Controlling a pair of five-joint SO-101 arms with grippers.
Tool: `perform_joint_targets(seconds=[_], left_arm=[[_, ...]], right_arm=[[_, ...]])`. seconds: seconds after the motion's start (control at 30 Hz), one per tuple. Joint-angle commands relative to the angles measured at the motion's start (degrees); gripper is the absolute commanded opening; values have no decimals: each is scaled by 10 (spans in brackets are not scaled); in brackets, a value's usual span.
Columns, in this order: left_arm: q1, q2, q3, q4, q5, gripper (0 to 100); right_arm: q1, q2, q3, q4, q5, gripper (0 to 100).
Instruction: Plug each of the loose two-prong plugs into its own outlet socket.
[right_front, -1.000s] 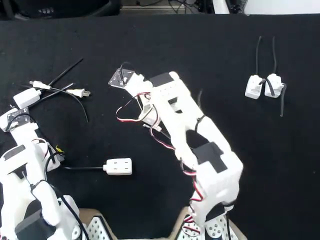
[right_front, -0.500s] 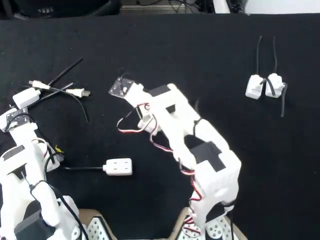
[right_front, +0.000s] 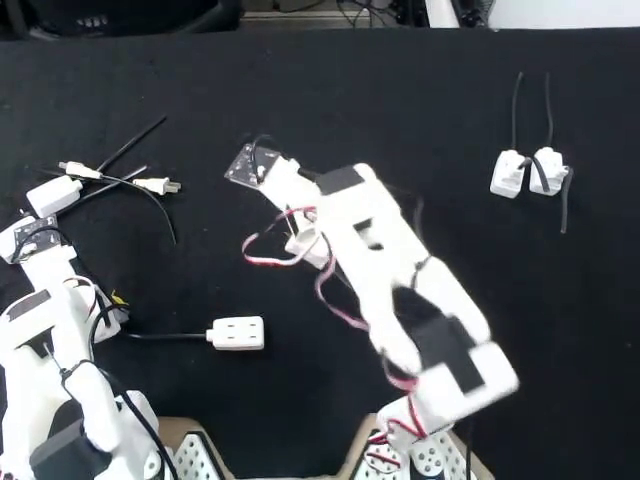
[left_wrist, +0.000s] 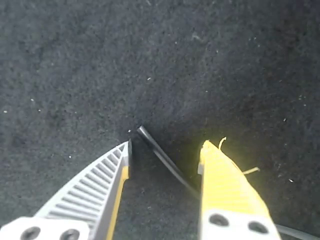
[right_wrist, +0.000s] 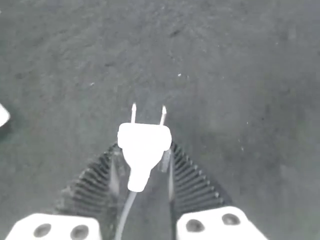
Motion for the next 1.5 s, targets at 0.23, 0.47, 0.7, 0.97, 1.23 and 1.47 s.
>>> perform_joint_targets(seconds=[0.23, 0.47, 0.7, 0.97, 1.23, 1.47], left_arm=[[58, -12, -165, 148, -36, 224], [127, -12, -378, 287, -11, 224], [243, -13, -359, 262, 94, 225], [340, -126, -209, 157, 189, 226], [362, -299, -84, 91, 190, 227], [377, -317, -53, 64, 195, 226]], right_arm=[[-84, -337, 238, -166, -69, 11], [-85, -382, 423, -448, -183, 11], [-90, -382, 492, -559, -193, 11], [-150, -380, 497, -561, -194, 11], [-151, -295, 473, -619, -245, 11], [-151, -183, 402, -622, -245, 11]])
